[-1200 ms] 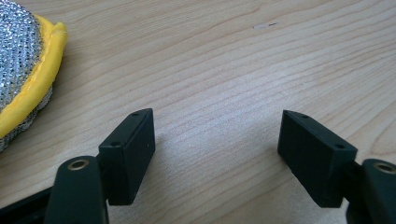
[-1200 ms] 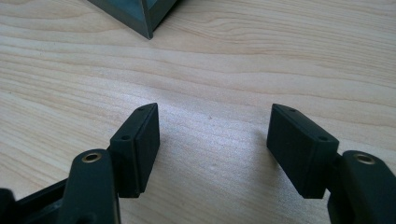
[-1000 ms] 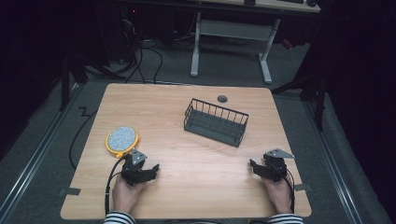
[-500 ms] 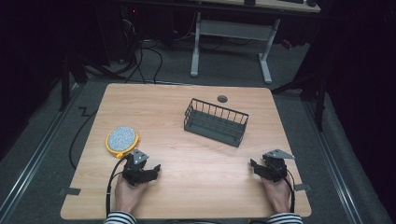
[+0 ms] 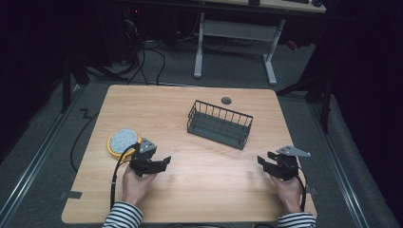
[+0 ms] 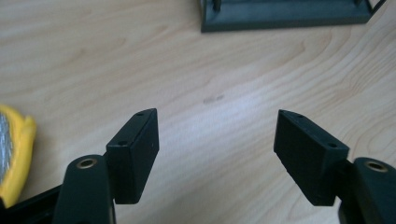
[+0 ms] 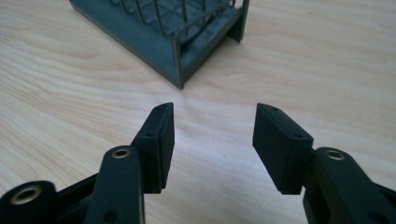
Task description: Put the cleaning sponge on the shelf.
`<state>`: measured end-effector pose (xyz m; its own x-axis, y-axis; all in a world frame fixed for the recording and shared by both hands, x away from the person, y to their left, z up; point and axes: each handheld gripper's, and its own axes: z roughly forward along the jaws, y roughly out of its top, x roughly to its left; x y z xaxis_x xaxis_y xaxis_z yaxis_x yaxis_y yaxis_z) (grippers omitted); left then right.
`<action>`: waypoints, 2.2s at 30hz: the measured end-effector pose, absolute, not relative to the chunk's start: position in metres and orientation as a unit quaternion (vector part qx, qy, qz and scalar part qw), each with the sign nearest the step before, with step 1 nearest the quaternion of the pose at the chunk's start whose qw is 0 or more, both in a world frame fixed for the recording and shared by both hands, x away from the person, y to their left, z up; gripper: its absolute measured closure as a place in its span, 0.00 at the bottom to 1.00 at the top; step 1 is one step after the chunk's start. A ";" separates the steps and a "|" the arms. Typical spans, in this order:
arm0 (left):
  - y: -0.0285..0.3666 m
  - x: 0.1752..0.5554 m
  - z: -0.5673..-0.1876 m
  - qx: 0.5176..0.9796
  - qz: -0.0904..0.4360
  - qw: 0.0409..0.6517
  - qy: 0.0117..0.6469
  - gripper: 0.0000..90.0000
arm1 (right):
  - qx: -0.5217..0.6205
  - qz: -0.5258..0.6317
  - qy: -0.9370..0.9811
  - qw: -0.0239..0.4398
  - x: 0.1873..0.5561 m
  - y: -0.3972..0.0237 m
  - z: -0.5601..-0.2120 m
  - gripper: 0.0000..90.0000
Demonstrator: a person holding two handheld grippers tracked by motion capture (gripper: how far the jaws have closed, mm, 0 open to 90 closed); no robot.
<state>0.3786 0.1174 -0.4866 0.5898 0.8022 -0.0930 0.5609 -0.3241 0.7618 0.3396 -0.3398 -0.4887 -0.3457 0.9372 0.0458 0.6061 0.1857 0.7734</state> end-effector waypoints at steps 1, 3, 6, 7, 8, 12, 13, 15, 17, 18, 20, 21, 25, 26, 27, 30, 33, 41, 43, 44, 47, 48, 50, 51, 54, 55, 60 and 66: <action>0.115 0.383 -0.483 0.801 0.153 0.396 0.422 0.35 | 0.525 0.363 0.735 0.228 0.340 -0.340 -0.489 0.55; 0.111 0.392 -0.477 0.804 0.150 0.394 0.418 0.36 | 0.517 0.375 0.736 0.224 0.345 -0.341 -0.481 0.60; 0.100 0.412 -0.466 0.810 0.144 0.388 0.416 0.37 | 0.510 0.392 0.734 0.217 0.353 -0.344 -0.472 0.65; 0.100 0.412 -0.466 0.810 0.144 0.388 0.416 0.37 | 0.510 0.392 0.734 0.217 0.353 -0.344 -0.472 0.65; 0.096 0.420 -0.462 0.811 0.141 0.388 0.416 0.37 | 0.512 0.395 0.732 0.215 0.355 -0.344 -0.469 0.66; 0.087 0.437 -0.450 0.809 0.137 0.393 0.414 0.37 | 0.511 0.402 0.730 0.213 0.369 -0.346 -0.456 0.68; 0.084 0.442 -0.447 0.809 0.138 0.395 0.413 0.37 | 0.509 0.403 0.730 0.214 0.373 -0.346 -0.452 0.69; 0.080 0.449 -0.441 0.807 0.135 0.399 0.414 0.38 | 0.508 0.404 0.730 0.216 0.381 -0.345 -0.445 0.69; 0.075 0.459 -0.434 0.806 0.134 0.399 0.416 0.38 | 0.506 0.405 0.729 0.220 0.389 -0.345 -0.439 0.69; 0.070 0.466 -0.430 0.805 0.136 0.400 0.417 0.39 | 0.507 0.408 0.726 0.221 0.398 -0.344 -0.434 0.70; 0.063 0.474 -0.425 0.805 0.142 0.398 0.417 0.40 | 0.510 0.412 0.722 0.220 0.408 -0.343 -0.431 0.70; 0.063 0.474 -0.425 0.805 0.142 0.398 0.417 0.40 | 0.511 0.413 0.721 0.221 0.413 -0.342 -0.429 0.70; 0.052 0.489 -0.419 0.803 0.144 0.395 0.423 0.41 | 0.513 0.414 0.718 0.224 0.426 -0.338 -0.426 0.69; 0.047 0.496 -0.418 0.802 0.148 0.392 0.426 0.43 | 0.515 0.413 0.715 0.230 0.433 -0.335 -0.424 0.67; 0.047 0.496 -0.418 0.802 0.148 0.392 0.426 0.43 | 0.515 0.413 0.715 0.230 0.433 -0.335 -0.424 0.67; 0.040 0.508 -0.419 0.807 0.149 0.376 0.429 0.43 | 0.519 0.406 0.717 0.228 0.446 -0.330 -0.422 0.65; 0.036 0.516 -0.423 0.809 0.141 0.369 0.435 0.45 | 0.522 0.399 0.720 0.224 0.458 -0.327 -0.424 0.64; 0.034 0.530 -0.435 0.796 0.113 0.390 0.448 0.54 | 0.534 0.376 0.723 0.227 0.475 -0.321 -0.433 0.63; 0.034 0.531 -0.436 0.796 0.111 0.393 0.446 0.59 | 0.536 0.374 0.723 0.224 0.478 -0.321 -0.435 0.64; 0.034 0.531 -0.436 0.798 0.114 0.394 0.442 0.61 | 0.540 0.372 0.724 0.215 0.482 -0.320 -0.438 0.64; 0.033 0.531 -0.436 0.799 0.115 0.394 0.439 0.67 | 0.541 0.369 0.726 0.209 0.485 -0.320 -0.442 0.66; 0.033 0.531 -0.437 0.799 0.113 0.396 0.438 0.71 | 0.543 0.368 0.728 0.198 0.487 -0.319 -0.446 0.69; 0.033 0.531 -0.437 0.799 0.111 0.397 0.437 0.73 | 0.543 0.366 0.730 0.195 0.487 -0.318 -0.447 0.70; 0.033 0.531 -0.437 0.799 0.114 0.396 0.438 0.73 | 0.541 0.364 0.734 0.192 0.488 -0.317 -0.448 0.72; 0.030 0.528 -0.436 0.806 0.118 0.388 0.431 0.80 | 0.533 0.362 0.742 0.184 0.487 -0.315 -0.448 0.75; 0.030 0.527 -0.436 0.808 0.117 0.385 0.430 0.81 | 0.532 0.364 0.743 0.182 0.487 -0.315 -0.449 0.75; 0.028 0.524 -0.438 0.825 0.116 0.362 0.418 0.86 | 0.526 0.366 0.748 0.174 0.484 -0.313 -0.448 0.76; 0.033 0.516 -0.439 0.828 0.113 0.357 0.418 0.88 | 0.516 0.382 0.748 0.168 0.475 -0.311 -0.451 0.76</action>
